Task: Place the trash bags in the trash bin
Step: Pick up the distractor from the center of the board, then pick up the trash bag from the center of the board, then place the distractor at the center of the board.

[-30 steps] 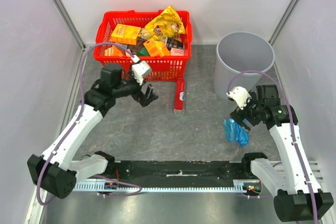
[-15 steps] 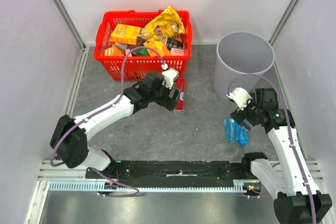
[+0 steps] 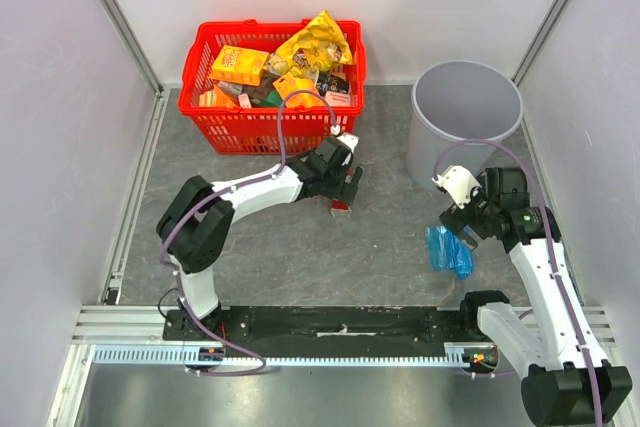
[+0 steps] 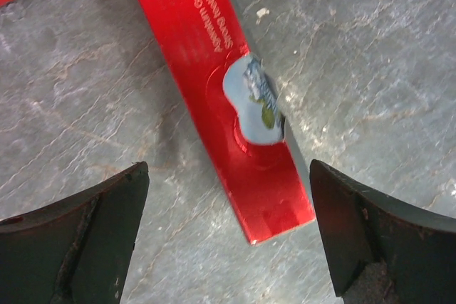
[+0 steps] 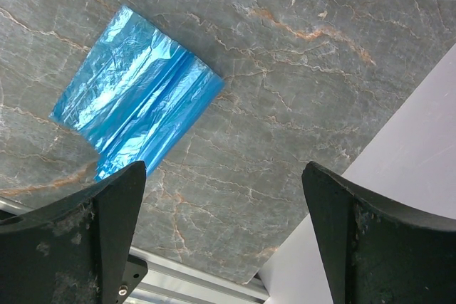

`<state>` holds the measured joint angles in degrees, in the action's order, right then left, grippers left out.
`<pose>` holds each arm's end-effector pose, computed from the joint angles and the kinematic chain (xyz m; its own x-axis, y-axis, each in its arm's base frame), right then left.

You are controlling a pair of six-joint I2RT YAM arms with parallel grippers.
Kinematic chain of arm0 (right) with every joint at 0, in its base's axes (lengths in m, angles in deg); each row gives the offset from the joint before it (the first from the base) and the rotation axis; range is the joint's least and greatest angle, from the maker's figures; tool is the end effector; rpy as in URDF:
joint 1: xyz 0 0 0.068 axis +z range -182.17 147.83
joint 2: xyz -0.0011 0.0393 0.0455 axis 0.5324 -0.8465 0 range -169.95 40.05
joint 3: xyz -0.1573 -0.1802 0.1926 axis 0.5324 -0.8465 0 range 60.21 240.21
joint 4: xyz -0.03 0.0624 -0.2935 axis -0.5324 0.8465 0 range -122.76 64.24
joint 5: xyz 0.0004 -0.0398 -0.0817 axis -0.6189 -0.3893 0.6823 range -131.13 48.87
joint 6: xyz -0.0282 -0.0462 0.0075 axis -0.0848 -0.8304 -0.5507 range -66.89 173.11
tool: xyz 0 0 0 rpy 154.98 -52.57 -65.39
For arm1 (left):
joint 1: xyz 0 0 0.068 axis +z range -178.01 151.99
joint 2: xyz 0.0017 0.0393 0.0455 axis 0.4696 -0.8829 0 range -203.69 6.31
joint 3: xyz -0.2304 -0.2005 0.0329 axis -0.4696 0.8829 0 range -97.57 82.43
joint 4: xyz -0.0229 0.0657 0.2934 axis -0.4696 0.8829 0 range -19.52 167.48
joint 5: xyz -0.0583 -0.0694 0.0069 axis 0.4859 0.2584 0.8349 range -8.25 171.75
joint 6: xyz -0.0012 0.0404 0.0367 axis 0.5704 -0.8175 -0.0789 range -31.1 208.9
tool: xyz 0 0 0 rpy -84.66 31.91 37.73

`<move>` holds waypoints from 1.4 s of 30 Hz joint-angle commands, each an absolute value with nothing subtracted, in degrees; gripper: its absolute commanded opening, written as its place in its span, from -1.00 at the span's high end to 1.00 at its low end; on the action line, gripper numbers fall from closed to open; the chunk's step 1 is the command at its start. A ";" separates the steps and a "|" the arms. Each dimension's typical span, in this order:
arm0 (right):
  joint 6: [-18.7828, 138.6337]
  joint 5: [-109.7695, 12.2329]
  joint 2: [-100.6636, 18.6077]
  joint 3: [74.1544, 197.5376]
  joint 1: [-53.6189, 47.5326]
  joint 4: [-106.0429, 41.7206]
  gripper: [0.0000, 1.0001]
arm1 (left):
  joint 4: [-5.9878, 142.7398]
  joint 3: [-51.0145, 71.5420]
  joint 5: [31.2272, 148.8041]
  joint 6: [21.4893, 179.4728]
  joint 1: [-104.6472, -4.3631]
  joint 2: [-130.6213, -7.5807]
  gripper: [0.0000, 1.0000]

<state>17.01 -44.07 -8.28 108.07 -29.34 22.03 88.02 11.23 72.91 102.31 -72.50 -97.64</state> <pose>0.1716 0.0103 0.3038 -0.6168 -0.6197 -0.4853 -0.5470 0.7808 -0.3017 0.3154 -0.3021 0.2144 -0.6780 0.3449 -0.6491 0.4782 0.8776 -0.0332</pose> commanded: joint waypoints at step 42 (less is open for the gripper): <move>6.09 -50.09 -25.06 101.52 -29.36 18.31 -0.96 | 99.91 23.28 85.00 63.33 -61.07 -72.29 0.95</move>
